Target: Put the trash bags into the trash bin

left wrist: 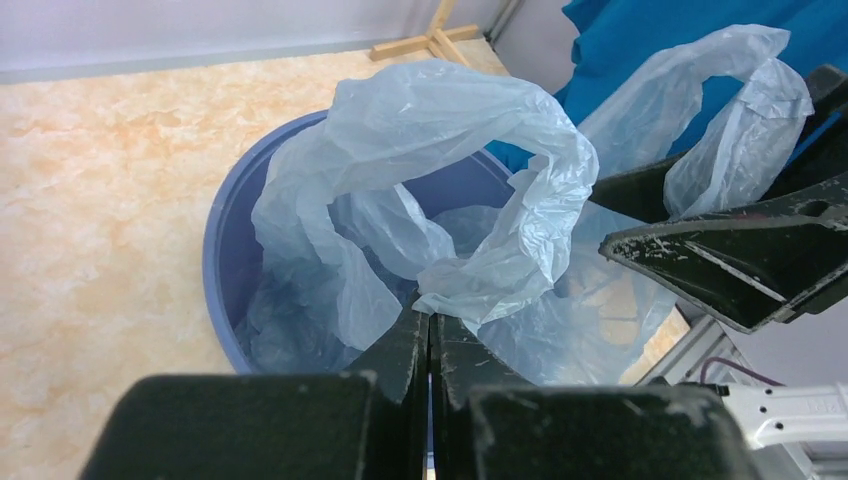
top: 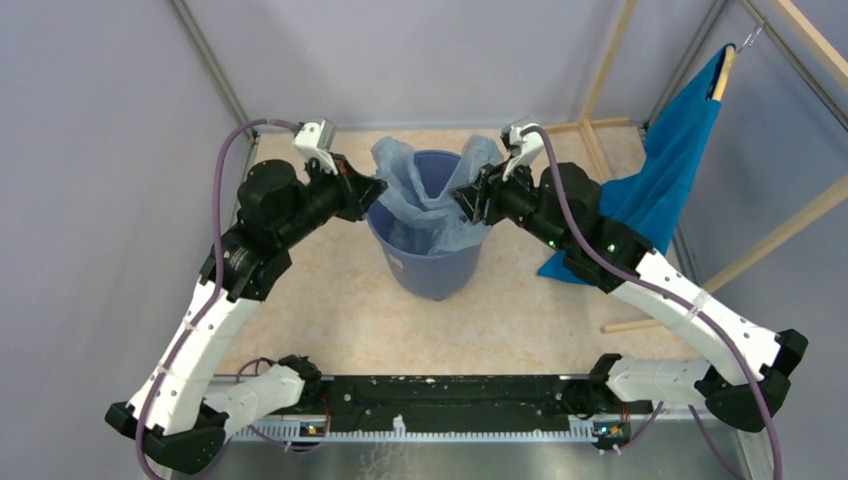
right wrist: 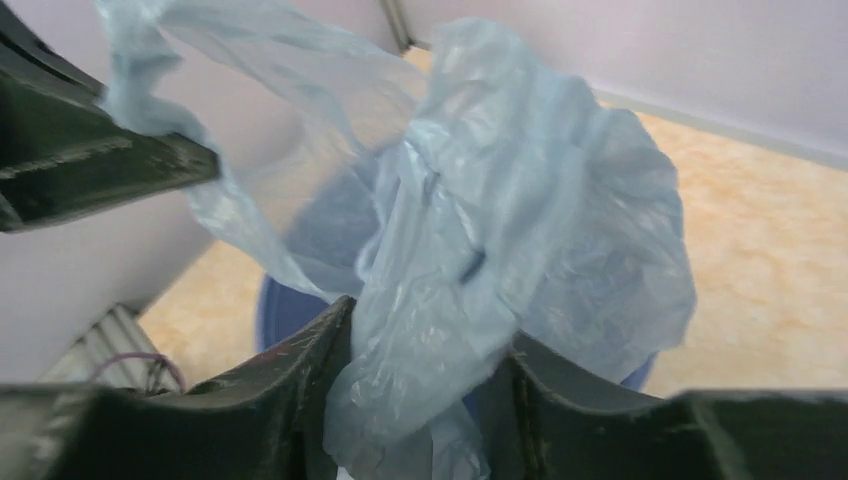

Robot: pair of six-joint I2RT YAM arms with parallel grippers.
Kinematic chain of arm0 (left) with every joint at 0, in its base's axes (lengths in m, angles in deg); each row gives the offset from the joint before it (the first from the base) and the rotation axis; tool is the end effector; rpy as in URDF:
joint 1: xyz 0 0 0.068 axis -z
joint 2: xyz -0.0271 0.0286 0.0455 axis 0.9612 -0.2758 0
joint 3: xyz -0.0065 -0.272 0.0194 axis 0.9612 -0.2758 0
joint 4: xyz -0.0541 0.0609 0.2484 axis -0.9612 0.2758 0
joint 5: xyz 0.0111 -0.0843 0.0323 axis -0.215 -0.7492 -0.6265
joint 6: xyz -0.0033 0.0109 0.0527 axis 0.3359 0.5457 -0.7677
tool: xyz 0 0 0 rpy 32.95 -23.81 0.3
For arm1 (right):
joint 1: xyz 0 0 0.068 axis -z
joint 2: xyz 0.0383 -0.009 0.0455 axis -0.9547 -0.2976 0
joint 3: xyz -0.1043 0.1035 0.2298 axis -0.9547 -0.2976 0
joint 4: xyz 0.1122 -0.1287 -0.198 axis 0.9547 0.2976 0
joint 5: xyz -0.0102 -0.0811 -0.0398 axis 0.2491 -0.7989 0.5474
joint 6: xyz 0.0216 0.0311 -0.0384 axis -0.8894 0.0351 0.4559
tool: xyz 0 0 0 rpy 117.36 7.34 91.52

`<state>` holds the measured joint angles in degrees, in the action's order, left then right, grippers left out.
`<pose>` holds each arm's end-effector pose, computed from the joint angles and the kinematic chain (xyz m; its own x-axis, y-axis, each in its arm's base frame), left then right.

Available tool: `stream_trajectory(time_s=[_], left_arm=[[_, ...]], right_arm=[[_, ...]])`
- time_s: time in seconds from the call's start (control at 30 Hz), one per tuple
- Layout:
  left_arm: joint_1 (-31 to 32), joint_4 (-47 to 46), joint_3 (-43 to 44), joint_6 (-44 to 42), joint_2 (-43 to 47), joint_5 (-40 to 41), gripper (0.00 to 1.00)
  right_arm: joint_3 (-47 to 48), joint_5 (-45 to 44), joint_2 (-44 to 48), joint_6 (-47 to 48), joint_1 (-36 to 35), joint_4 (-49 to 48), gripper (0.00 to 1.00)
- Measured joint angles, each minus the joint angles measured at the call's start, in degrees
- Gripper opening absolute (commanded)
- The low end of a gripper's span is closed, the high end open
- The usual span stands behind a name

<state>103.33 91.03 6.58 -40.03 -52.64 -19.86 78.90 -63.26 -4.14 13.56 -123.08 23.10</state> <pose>0.1651 -0.0998 0.4598 -0.3627 -0.2381 -0.9010 0.5320 0.7409 -0.4099 0.1612 0.1888 0.4409 -0.2486 0.1331 -0.9594 -0.6532 0.7083 0.2675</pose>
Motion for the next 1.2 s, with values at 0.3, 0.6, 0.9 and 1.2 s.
stream_trajectory(time_s=[0.3,0.6,0.9,1.2], left_arm=[[0.0,7.0,-0.2,-0.1,3.7,13.8,0.00],[0.0,16.9,-3.3,0.9,8.1,27.3,0.00],[-0.1,19.0,-9.4,2.6,10.6,23.4,0.00],[-0.1,18.4,-9.4,2.6,12.9,20.8,0.09]], right_arm=[[-0.1,-10.6,1.5,7.5,0.0,6.2,0.15],[-6.3,-20.7,8.4,11.7,0.0,9.7,0.15],[-6.9,-15.0,7.3,5.2,0.0,13.2,0.71],[-2.1,-14.5,8.4,-10.6,0.0,23.6,0.93]])
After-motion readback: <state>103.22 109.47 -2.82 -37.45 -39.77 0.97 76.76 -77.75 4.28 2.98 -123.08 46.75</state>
